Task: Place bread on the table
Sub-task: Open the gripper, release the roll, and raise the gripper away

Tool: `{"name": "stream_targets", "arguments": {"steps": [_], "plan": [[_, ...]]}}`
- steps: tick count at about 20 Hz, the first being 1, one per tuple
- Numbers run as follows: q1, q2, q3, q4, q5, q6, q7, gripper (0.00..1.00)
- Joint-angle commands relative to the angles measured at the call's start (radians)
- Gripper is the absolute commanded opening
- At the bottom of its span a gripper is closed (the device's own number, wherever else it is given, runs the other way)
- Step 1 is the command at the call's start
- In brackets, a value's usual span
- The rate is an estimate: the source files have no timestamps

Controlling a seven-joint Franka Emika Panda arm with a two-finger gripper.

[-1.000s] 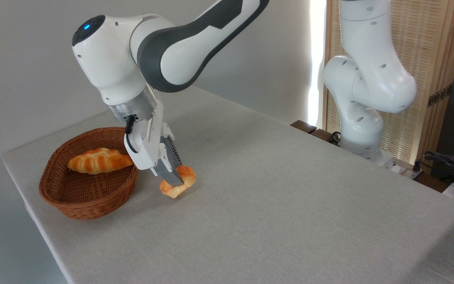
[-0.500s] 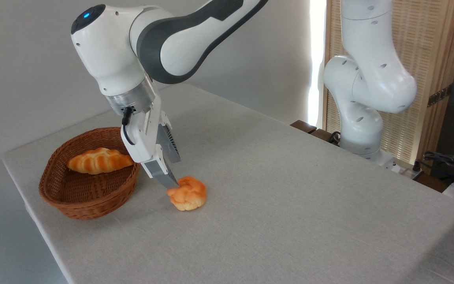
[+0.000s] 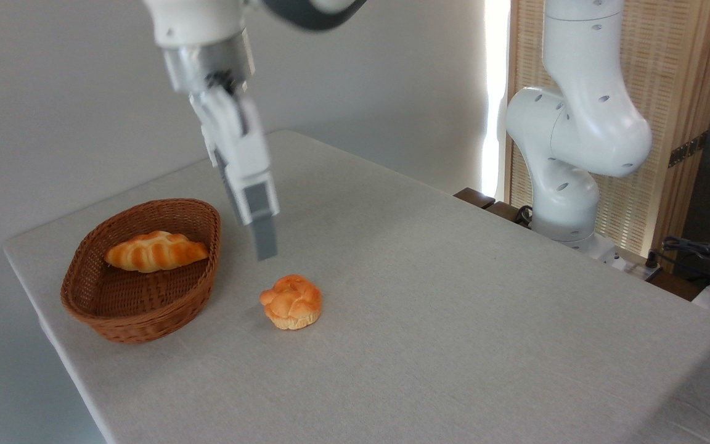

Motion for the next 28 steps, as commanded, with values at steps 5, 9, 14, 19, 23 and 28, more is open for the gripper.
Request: {"name": "stream_targets", "arguments": {"steps": [5, 9, 14, 19, 23, 28], "plan": [[-0.01, -0.001, 0.081, 0.085, 0.008, -0.052, -0.067, 1.0], [-0.01, 0.001, 0.074, 0.085, 0.008, -0.052, -0.12, 1.0], [-0.004, 0.007, 0.008, 0.085, 0.031, -0.052, -0.179, 1.0], [0.025, 0.006, -0.018, 0.084, 0.065, -0.054, -0.171, 1.0], [0.025, 0.001, 0.014, 0.084, 0.065, -0.063, -0.164, 1.0], [0.025, -0.001, 0.029, 0.085, 0.045, -0.068, -0.162, 1.0]]}}
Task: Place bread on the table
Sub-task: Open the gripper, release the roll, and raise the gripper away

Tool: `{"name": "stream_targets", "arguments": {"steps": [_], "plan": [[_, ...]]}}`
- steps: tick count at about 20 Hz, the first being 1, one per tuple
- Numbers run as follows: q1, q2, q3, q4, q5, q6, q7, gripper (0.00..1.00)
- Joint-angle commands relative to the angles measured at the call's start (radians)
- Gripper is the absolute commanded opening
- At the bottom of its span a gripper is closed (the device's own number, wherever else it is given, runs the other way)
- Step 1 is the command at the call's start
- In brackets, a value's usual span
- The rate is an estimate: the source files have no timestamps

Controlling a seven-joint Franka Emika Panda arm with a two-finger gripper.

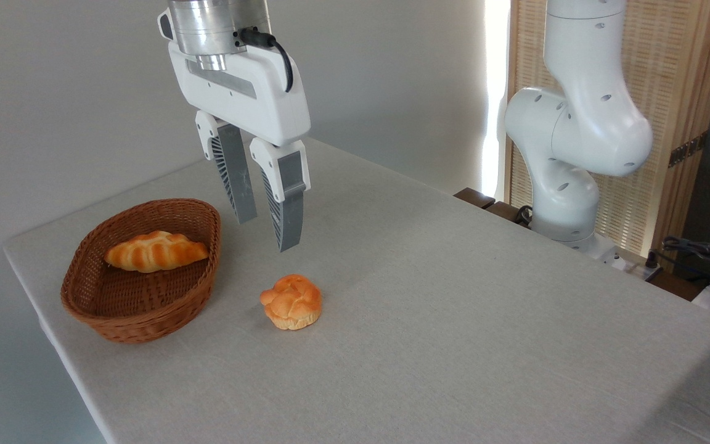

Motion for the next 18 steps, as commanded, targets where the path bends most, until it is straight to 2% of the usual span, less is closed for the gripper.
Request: {"name": "stream_targets", "arguments": {"steps": [1, 3, 18], "plan": [[-0.004, 0.006, 0.007, 0.027, -0.027, -0.04, 0.001, 1.0], [-0.004, 0.006, 0.007, 0.027, -0.068, -0.04, -0.002, 1.0], [-0.001, 0.007, 0.008, 0.028, -0.068, -0.038, 0.001, 1.0]]}}
